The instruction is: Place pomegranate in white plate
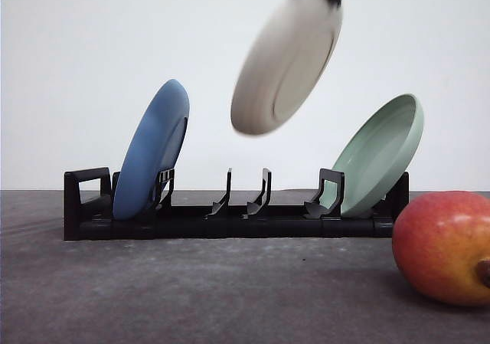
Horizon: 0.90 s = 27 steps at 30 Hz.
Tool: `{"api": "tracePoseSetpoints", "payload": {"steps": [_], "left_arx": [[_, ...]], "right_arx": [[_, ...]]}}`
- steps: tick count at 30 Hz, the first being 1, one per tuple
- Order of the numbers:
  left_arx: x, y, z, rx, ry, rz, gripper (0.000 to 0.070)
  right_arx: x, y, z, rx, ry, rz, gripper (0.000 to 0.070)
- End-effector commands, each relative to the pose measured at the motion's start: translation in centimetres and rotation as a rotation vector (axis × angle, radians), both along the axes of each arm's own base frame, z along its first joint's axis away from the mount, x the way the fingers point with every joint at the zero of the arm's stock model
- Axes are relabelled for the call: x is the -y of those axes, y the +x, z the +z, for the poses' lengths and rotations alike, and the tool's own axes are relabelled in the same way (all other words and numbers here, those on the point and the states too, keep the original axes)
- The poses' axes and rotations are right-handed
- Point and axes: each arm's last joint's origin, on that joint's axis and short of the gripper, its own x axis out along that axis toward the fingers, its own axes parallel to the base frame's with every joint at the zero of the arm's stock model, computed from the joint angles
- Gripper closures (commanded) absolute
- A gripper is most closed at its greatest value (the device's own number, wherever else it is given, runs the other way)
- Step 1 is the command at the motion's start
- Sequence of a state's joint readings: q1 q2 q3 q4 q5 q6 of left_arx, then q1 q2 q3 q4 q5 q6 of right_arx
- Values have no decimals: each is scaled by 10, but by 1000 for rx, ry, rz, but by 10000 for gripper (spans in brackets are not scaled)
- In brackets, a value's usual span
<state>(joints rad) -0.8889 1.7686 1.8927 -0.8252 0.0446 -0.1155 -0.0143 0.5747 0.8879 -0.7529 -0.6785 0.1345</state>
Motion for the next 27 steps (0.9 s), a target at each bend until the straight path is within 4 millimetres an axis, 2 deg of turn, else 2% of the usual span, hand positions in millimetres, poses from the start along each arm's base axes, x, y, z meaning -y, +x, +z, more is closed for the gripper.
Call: {"api": "tracePoseSetpoints", "payload": {"steps": [1,8,14,17,27], "left_arx": [[-4,-20,24,62,-19,-42,690],[-23,-82,44,64,101,-165,690],[-25,-117,39,49,200,-262,690],[-23,-129,24,52,263,-280,690],[-19,-165,-62,61,464,-301,690]], "right_arx": [[0,0,4,15,-2,2,86],[0,-1,4,5,-2,2,86],[0,-1,4,4,-2,2,86],[0,-1,3,0,-2,2,87],[0,-2,2,-17,-2,3,86]]}}
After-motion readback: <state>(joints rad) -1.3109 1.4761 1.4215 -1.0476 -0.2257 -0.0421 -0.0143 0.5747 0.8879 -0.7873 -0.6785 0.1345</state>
